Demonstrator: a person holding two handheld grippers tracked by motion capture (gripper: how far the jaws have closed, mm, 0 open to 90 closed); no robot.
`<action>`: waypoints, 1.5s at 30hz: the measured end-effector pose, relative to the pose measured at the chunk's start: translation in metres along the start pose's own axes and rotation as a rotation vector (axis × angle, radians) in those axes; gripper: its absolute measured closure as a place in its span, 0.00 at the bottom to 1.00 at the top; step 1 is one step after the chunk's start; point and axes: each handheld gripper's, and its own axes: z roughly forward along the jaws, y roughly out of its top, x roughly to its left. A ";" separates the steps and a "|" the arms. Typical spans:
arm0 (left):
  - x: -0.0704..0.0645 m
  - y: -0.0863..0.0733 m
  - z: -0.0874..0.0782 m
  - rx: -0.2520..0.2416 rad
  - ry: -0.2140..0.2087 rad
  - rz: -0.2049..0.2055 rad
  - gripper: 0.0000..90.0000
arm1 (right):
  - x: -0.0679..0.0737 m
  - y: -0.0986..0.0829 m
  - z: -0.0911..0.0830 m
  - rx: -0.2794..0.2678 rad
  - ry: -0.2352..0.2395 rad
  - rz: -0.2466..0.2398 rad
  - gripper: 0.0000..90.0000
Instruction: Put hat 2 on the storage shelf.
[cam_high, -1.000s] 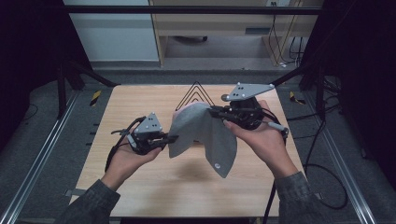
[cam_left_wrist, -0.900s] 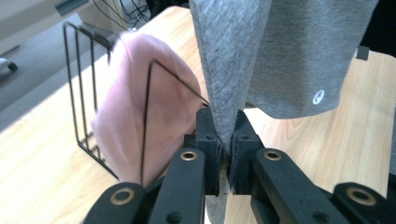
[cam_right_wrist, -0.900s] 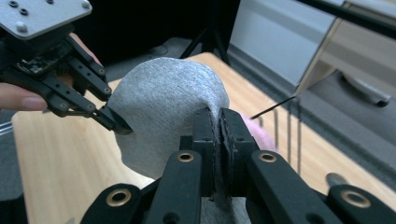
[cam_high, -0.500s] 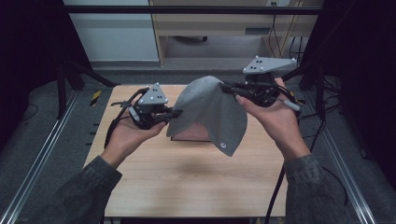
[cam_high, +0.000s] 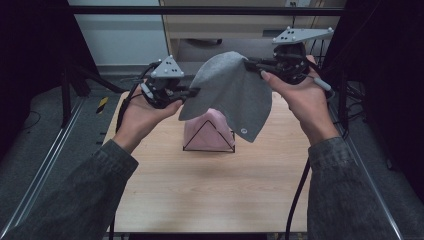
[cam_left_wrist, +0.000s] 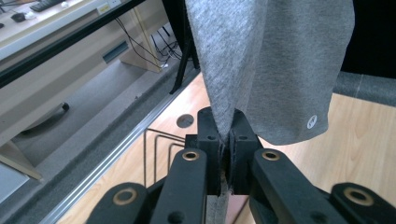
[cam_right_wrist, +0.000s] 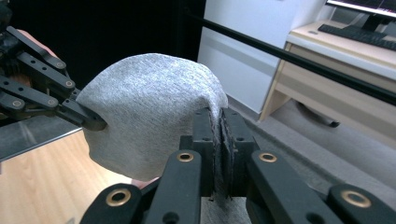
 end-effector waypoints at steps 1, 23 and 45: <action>0.003 0.002 0.001 0.001 0.006 0.003 0.95 | -0.003 0.005 0.003 -0.008 -0.008 -0.001 0.95; 0.034 -0.005 0.037 0.023 0.061 0.024 0.96 | -0.048 -0.002 0.068 0.002 -0.029 0.023 0.95; 0.054 -0.049 0.056 0.062 0.137 -0.040 0.96 | -0.047 -0.016 0.112 0.113 0.007 -0.018 0.95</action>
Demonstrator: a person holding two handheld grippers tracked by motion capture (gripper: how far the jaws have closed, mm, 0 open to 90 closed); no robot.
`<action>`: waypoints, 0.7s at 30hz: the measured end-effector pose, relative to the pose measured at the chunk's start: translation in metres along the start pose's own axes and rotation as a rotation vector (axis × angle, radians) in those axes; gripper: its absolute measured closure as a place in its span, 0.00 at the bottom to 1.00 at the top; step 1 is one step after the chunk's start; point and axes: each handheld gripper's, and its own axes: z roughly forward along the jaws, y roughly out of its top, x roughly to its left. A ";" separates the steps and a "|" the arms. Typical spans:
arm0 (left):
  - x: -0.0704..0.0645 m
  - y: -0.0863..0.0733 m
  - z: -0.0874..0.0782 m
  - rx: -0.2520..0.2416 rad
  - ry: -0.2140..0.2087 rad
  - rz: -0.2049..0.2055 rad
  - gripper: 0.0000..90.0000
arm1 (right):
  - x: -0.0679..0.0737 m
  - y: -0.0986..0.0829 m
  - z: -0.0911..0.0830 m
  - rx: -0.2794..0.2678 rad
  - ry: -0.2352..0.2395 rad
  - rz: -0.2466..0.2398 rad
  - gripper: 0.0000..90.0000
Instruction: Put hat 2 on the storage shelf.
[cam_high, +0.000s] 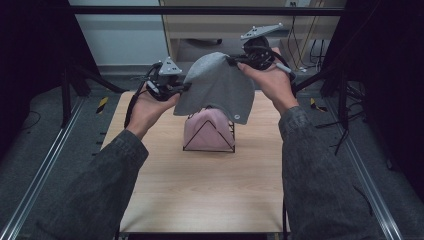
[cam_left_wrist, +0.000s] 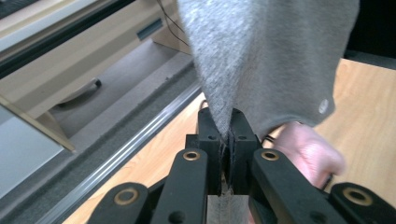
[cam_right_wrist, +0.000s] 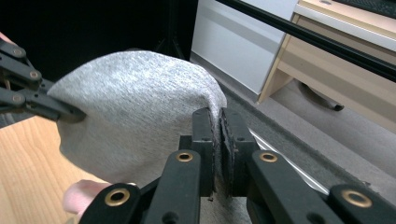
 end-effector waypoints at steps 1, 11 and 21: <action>0.003 -0.001 0.002 0.004 0.004 -0.011 0.96 | 0.000 0.000 0.002 0.003 -0.003 0.001 0.95; 0.012 -0.014 0.012 0.029 0.013 -0.048 0.96 | 0.003 -0.008 0.020 0.039 -0.011 -0.001 0.95; 0.020 -0.012 0.023 -0.011 0.017 -0.092 0.96 | -0.008 0.001 0.028 0.035 -0.021 0.008 0.95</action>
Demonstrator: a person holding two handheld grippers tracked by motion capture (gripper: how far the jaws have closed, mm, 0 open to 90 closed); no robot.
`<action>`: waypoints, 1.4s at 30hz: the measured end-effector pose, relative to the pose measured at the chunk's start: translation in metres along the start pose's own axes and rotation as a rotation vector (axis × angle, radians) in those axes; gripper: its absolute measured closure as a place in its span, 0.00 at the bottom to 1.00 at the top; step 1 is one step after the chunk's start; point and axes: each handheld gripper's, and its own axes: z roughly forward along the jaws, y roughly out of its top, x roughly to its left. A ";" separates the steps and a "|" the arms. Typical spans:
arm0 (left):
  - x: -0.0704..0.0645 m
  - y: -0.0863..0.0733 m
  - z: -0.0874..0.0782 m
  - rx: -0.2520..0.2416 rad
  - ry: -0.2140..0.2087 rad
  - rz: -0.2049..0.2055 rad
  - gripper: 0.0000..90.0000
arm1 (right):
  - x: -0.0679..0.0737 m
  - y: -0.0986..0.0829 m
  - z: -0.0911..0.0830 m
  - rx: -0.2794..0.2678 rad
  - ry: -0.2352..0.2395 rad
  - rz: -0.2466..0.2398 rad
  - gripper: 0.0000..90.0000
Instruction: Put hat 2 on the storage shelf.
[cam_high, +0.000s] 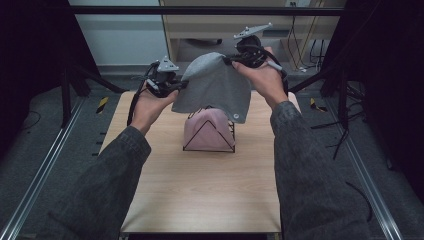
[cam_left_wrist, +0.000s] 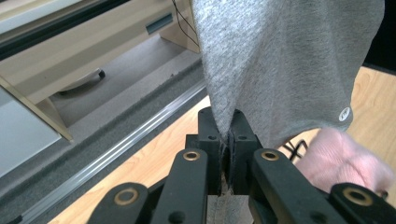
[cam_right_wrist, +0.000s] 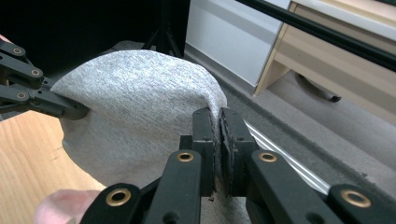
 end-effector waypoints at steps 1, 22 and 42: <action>0.001 0.001 0.001 -0.008 0.004 -0.002 0.96 | -0.001 0.002 0.000 -0.002 -0.002 -0.005 0.95; 0.009 -0.027 0.021 0.023 0.003 -0.029 0.96 | 0.008 -0.016 0.017 0.012 0.045 -0.018 0.95; -0.002 -0.051 0.027 0.063 -0.028 -0.008 0.96 | 0.022 -0.050 0.021 0.038 0.096 0.008 0.95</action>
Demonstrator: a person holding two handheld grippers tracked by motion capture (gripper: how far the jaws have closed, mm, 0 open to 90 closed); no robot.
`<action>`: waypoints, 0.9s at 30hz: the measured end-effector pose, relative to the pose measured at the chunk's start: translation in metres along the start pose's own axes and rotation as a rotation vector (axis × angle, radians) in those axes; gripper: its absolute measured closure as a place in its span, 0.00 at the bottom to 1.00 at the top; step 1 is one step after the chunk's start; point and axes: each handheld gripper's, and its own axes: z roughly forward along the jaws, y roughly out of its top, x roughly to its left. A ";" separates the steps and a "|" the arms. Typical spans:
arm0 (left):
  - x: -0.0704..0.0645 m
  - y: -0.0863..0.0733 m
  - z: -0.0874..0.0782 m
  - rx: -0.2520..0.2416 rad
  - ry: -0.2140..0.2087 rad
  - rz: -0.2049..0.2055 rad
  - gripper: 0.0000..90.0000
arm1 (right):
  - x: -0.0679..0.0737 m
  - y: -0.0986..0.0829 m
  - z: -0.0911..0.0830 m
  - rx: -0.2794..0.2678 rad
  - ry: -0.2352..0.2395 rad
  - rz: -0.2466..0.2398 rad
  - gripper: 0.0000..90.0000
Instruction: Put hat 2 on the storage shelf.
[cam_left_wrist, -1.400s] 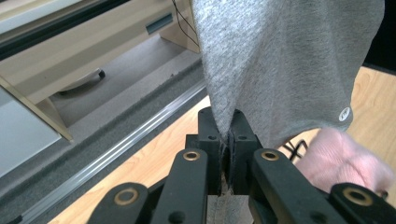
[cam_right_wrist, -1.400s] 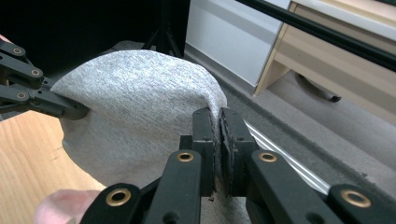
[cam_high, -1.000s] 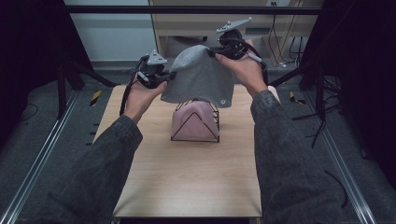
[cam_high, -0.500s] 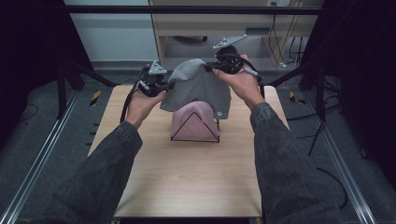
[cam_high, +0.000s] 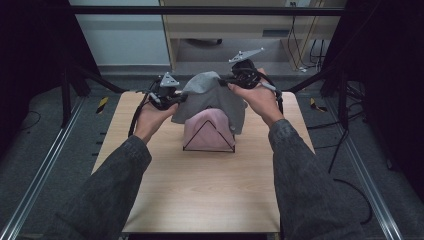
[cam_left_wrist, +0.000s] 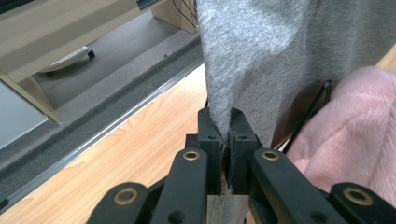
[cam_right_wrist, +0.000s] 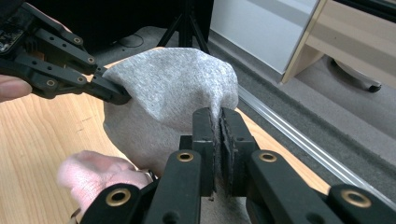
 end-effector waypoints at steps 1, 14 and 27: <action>-0.001 -0.001 0.000 -0.002 -0.001 0.001 0.96 | 0.000 -0.001 0.000 0.002 -0.001 0.003 0.95; -0.004 -0.012 0.000 0.020 -0.006 -0.005 0.96 | 0.004 -0.012 0.002 0.015 0.014 0.015 0.95; -0.006 -0.025 0.001 0.034 -0.020 -0.020 0.96 | 0.006 -0.028 0.010 0.044 0.019 0.026 0.95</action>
